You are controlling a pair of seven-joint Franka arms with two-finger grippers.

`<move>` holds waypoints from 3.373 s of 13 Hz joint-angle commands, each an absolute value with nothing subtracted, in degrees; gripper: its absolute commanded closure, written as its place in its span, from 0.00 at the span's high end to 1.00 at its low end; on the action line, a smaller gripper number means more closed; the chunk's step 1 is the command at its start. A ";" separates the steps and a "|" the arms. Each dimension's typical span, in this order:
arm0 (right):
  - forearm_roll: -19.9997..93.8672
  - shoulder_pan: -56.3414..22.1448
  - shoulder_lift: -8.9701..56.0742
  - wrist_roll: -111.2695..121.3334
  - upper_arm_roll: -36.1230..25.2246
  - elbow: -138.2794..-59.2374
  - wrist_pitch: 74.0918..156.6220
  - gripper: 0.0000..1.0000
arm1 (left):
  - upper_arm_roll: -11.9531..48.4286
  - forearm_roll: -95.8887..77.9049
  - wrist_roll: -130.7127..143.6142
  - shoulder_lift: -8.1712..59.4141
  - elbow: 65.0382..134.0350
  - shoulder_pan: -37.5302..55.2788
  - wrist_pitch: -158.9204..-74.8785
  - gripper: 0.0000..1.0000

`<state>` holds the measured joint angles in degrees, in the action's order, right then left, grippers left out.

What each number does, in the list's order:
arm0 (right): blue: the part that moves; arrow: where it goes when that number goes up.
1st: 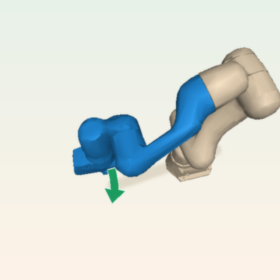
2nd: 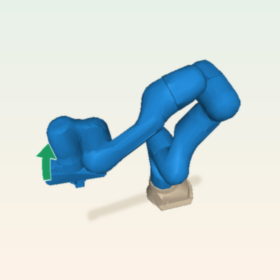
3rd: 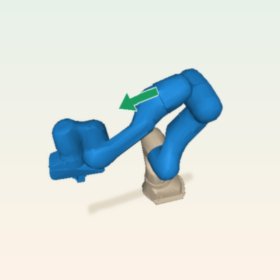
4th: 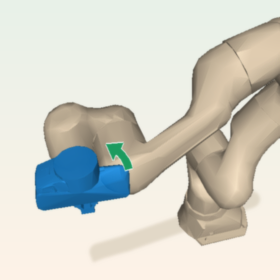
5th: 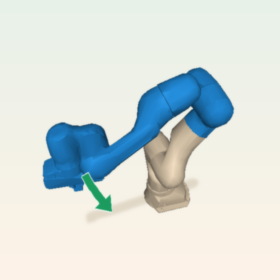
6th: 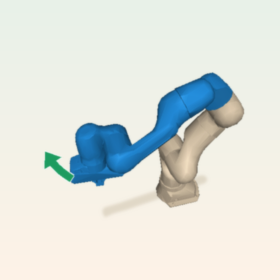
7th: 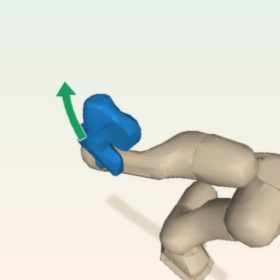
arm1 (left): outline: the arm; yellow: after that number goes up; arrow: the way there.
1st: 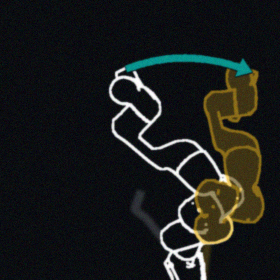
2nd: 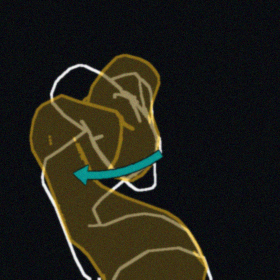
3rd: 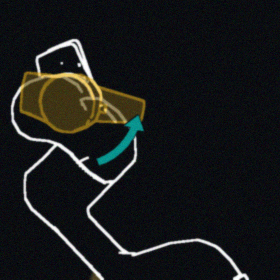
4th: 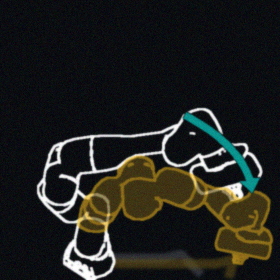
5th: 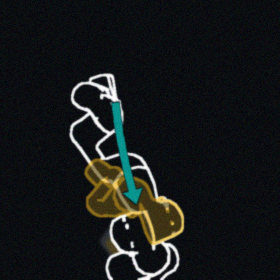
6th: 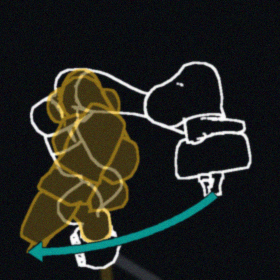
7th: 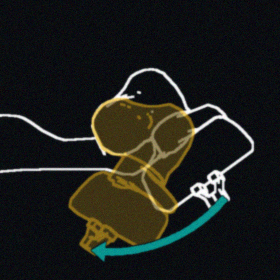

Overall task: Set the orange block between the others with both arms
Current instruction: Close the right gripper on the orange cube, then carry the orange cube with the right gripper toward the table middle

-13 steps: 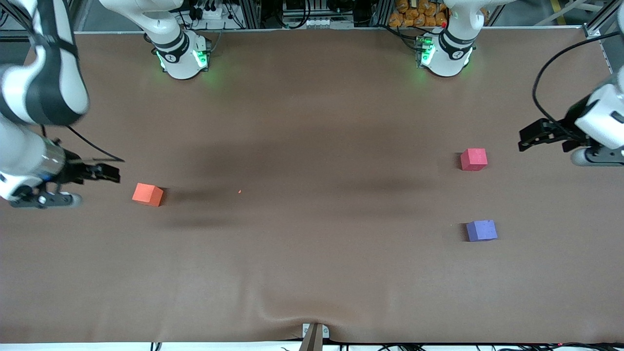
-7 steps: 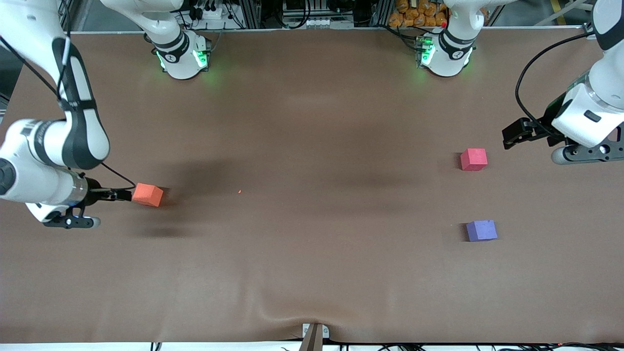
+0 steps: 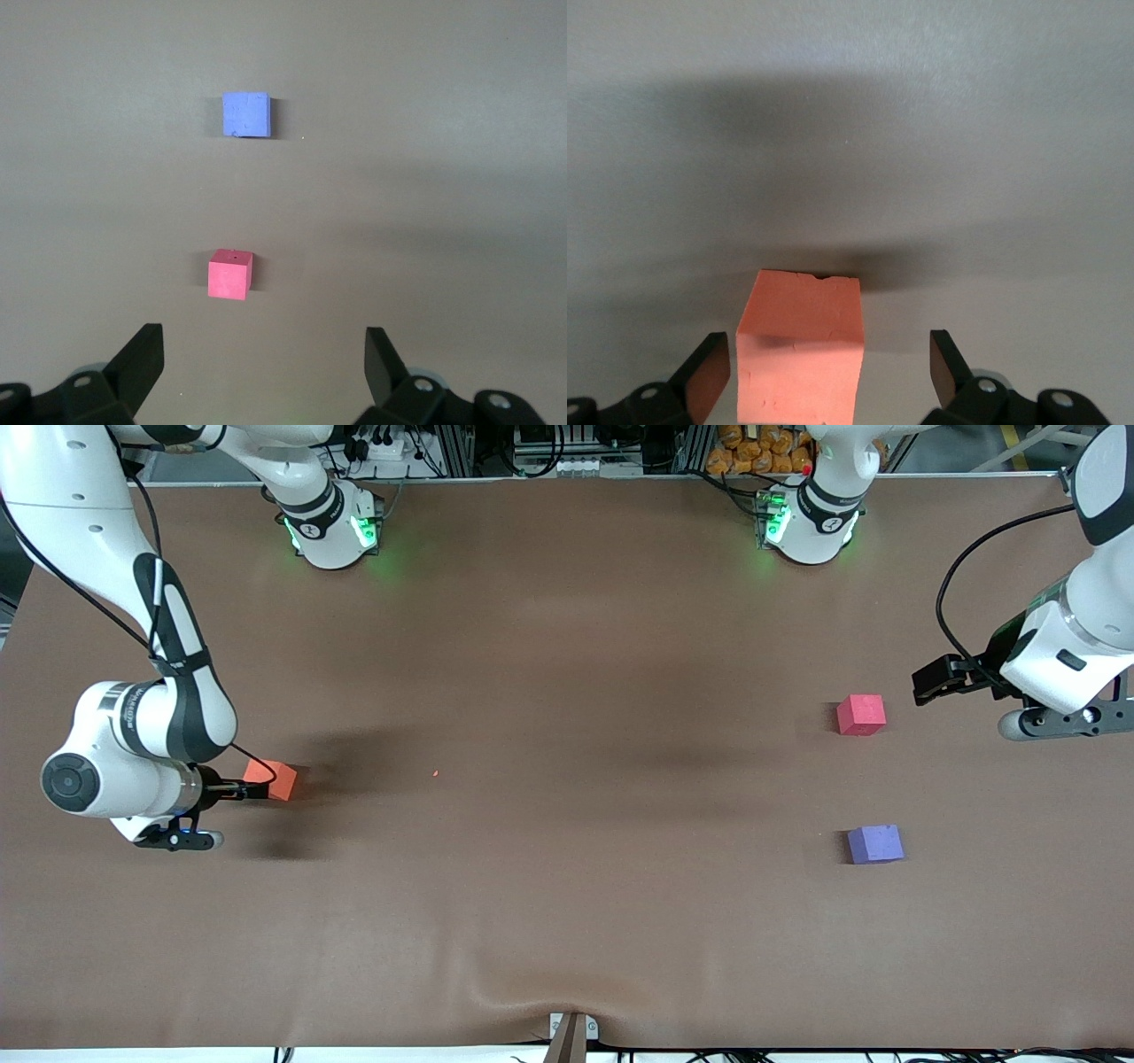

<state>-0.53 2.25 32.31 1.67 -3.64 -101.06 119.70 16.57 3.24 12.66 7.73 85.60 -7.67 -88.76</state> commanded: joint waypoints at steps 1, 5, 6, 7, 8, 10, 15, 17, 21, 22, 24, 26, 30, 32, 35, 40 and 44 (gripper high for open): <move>-1.23 2.37 32.87 0.00 -3.25 -101.16 120.06 1.00 | 16.88 4.31 12.57 7.21 86.31 -8.26 -89.56 1.00; 4.11 2.37 33.22 0.17 -3.25 -101.16 119.71 1.00 | 16.88 4.31 12.57 7.30 87.45 -8.26 -90.96 1.00; 4.22 2.29 33.31 0.18 -3.25 -101.16 119.71 1.00 | 16.88 4.31 12.57 7.38 87.45 -8.26 -91.05 1.00; 4.22 2.29 33.57 0.18 -3.25 -101.16 119.71 1.00 | 16.88 4.31 12.57 7.38 87.54 -8.26 -91.14 1.00; 4.22 2.29 33.66 0.35 -3.25 -101.16 119.79 1.00 | 16.88 4.31 12.57 7.38 87.54 -8.26 -91.14 1.00; 4.13 2.29 34.19 0.61 -3.34 -101.25 119.97 1.00 | 16.88 4.31 12.57 7.38 87.63 -8.26 -91.23 1.00; 4.13 2.37 35.42 0.18 -3.34 -103.45 119.88 0.71 | 16.88 4.31 12.57 7.38 87.98 -8.26 -91.32 1.00; 4.22 2.37 34.98 0.09 -3.34 -102.92 119.71 0.52 | 16.88 4.31 12.57 7.38 87.98 -8.26 -91.32 1.00; 4.31 1.94 31.92 0.70 -3.08 -98.53 119.44 0.46 | 16.79 4.31 12.57 7.38 88.24 -8.35 -91.32 1.00; 4.39 0.19 30.25 0.79 -3.08 -97.92 119.62 0.44 | 16.79 4.31 12.57 7.38 88.33 -8.35 -91.32 1.00; 4.48 -5.16 27.17 0.88 -3.08 -97.29 119.53 0.43 | 16.70 4.31 12.57 7.73 89.20 -8.35 -92.02 1.00; 6.31 -12.70 26.28 0.36 -2.38 -97.29 119.88 0.43 | 16.52 4.31 12.74 8.43 91.31 -8.35 -94.99 1.00; 26.13 -27.13 27.42 -1.48 -2.46 -96.60 120.41 0.39 | 16.35 4.31 13.97 13.17 91.23 -8.79 -99.83 1.00; 35.64 -31.18 29.87 -2.90 -2.46 -96.50 120.41 0.40 | 16.44 4.39 14.15 15.46 91.23 -8.62 -101.59 1.00; 42.00 -38.12 33.91 -7.09 -2.64 -94.75 124.87 0.40 | 16.44 4.31 14.15 17.57 91.23 -9.31 -103.09 1.00; 43.42 -46.66 39.45 -21.16 -2.55 -91.50 135.60 0.41 | 16.44 4.31 14.15 17.67 93.07 -10.98 -103.10 1.00; 43.68 -50.09 44.90 -27.76 -2.72 -84.39 136.93 0.42 | 16.44 4.22 14.15 17.84 93.34 -11.51 -103.10 1.00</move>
<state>41.94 -48.34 40.68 -25.27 -1.75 -90.18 136.68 16.07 3.25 13.13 18.19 92.98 -11.23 -102.77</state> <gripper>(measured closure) 0.401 0.000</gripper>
